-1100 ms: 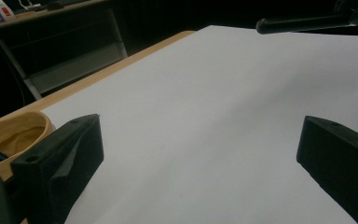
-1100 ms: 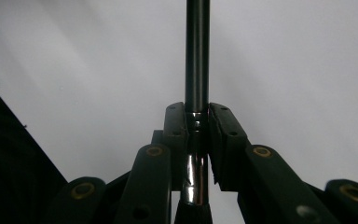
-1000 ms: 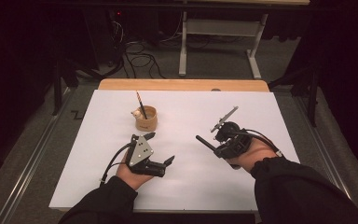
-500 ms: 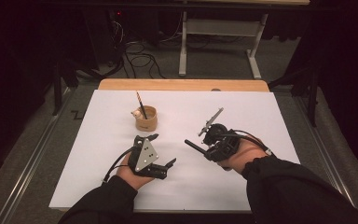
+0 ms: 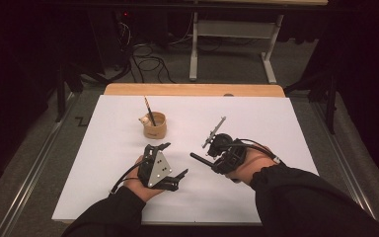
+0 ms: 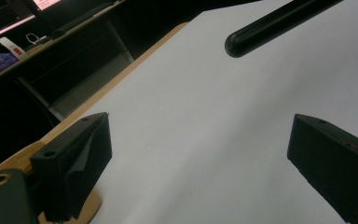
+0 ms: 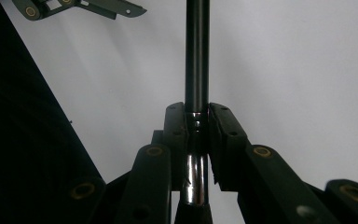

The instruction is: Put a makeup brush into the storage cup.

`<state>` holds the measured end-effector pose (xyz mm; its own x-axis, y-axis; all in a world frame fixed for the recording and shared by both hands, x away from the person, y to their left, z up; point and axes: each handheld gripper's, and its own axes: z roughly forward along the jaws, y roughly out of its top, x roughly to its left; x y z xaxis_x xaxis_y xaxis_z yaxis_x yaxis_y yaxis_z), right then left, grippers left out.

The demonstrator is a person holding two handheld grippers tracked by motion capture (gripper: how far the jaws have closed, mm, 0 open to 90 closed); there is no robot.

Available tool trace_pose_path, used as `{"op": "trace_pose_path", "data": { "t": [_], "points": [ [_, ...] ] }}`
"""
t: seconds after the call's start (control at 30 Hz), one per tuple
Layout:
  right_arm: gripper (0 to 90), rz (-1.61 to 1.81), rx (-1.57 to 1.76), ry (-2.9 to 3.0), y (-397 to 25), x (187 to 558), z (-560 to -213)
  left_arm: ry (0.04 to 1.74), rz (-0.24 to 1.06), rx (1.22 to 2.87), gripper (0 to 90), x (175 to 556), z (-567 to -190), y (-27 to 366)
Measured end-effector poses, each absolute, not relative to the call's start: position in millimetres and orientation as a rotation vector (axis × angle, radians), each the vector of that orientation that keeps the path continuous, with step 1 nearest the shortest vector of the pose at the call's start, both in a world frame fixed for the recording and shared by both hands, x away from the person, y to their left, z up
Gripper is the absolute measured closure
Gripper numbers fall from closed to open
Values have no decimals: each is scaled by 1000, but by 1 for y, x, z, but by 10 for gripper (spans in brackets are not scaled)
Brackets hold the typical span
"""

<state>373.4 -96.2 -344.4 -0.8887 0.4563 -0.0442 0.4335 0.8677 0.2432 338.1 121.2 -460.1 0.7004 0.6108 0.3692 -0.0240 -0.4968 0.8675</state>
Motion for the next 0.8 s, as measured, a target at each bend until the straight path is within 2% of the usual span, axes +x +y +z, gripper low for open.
{"op": "trace_pose_path", "data": {
  "t": [0.8],
  "points": [
    [799,260,662,2994,-89,372,-352,340,921,2003,162,330,-466,109]
  ]
}}
